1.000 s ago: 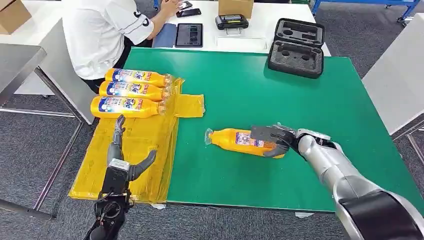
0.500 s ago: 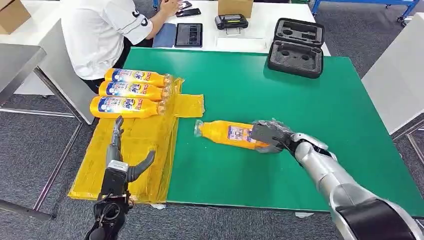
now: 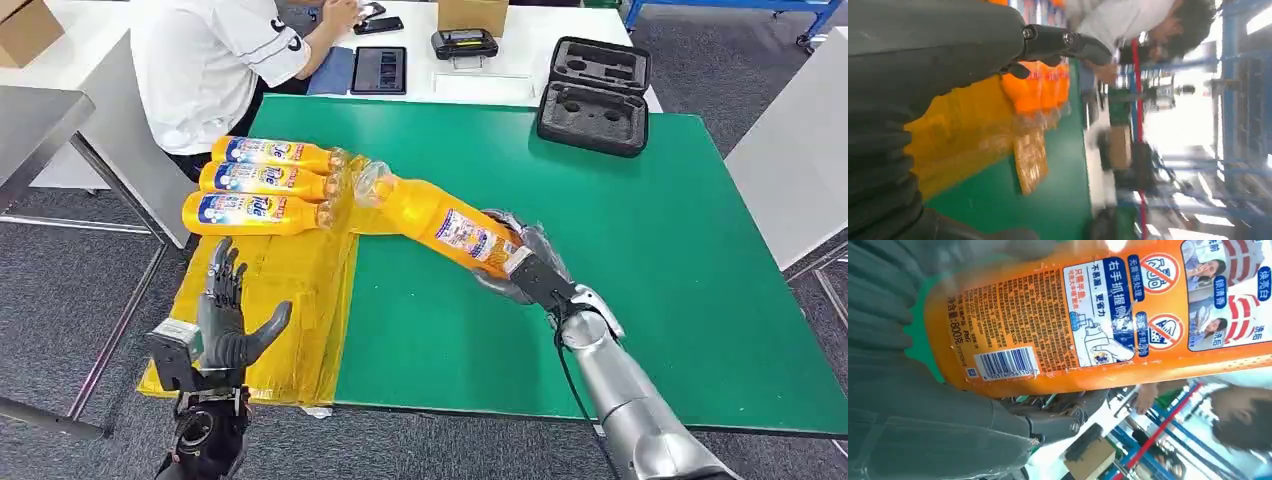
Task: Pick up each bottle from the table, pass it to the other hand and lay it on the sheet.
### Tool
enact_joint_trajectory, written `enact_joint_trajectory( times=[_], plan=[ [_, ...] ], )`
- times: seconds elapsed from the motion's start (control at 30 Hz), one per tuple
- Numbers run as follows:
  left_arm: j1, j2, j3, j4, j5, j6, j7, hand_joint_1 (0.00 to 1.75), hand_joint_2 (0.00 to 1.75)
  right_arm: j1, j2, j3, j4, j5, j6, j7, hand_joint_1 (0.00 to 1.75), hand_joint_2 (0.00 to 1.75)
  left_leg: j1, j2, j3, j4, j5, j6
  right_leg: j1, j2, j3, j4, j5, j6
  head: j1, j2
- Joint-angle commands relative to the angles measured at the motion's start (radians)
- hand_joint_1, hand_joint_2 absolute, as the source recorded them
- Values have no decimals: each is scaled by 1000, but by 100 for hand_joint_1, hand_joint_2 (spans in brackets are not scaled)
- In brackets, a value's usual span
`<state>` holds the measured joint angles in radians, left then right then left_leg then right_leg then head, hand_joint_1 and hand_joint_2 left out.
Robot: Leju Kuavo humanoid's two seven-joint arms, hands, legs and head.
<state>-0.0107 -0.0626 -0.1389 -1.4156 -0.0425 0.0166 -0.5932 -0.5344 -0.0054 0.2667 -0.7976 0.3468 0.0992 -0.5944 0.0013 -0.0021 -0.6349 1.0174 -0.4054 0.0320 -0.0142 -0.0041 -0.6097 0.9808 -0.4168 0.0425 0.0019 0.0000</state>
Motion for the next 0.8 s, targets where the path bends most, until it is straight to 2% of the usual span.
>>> enact_joint_trajectory(
  times=[0.03, 0.13, 0.2, 0.3, 0.37, 0.43, 0.57, 0.63, 0.8],
  plan=[
    [4, 5, 33, 15, 148, -215, 49, 0, 175, 8, 52, -67, -35, -17, 42, -23, 175, 175, 1, 2, 5, 0, -3, -2, 1, 3, 5, 0, -2, -2, 0, 0],
    [-9, 14, -4, 71, 225, -409, 81, 0, 175, 24, 79, -59, -36, -56, 127, -45, 175, 175, 0, 2, 4, -1, -2, -2, 0, 1, 3, 0, -1, -1, 0, 0],
    [-38, 10, -43, 121, 226, -471, 84, 0, 175, 49, 99, -44, -25, -87, 193, -57, 175, 175, 0, 1, 4, -1, -1, -1, 0, 0, 4, -1, -1, -1, 0, 0],
    [-51, 2, -48, 142, 225, -470, 81, 0, 175, 58, 107, -38, -18, -86, 186, -64, 175, 175, 1, -1, 7, -2, -2, -2, 1, -1, 7, -2, -2, -2, 0, 0],
    [-53, 4, -46, 142, 225, -469, 81, 0, 175, 57, 105, -38, -17, -86, 185, -64, 175, 175, 0, 0, 3, -1, -1, -1, 0, -1, 2, -1, -1, -1, 0, 0],
    [-71, 8, -78, 159, 229, -516, 90, 0, 175, 65, 126, -27, 3, -119, 266, -69, 175, 175, 0, 0, 3, -1, -1, -1, 0, 0, 2, -1, -1, -1, 0, 0],
    [-142, -10, -136, 234, 207, -521, 91, 0, 175, 67, 177, 32, 93, -122, 291, -97, 175, 175, 1, 0, 4, -1, -1, -1, 1, -1, 3, -1, -1, -2, 0, 0],
    [-182, -14, -160, 274, 217, -526, 81, 0, 175, 64, 194, 65, 124, -158, 353, -104, 175, 175, 1, -1, 4, -1, 0, -1, 1, -1, 4, -1, -1, -2, 0, 0],
    [-209, -15, -168, 298, 221, -515, 67, 0, 175, 80, 216, 118, 173, -202, 414, -104, 175, 175, 1, -1, 7, -1, -1, -2, 1, -1, 6, -1, -2, -2, 0, 0]
  ],
)
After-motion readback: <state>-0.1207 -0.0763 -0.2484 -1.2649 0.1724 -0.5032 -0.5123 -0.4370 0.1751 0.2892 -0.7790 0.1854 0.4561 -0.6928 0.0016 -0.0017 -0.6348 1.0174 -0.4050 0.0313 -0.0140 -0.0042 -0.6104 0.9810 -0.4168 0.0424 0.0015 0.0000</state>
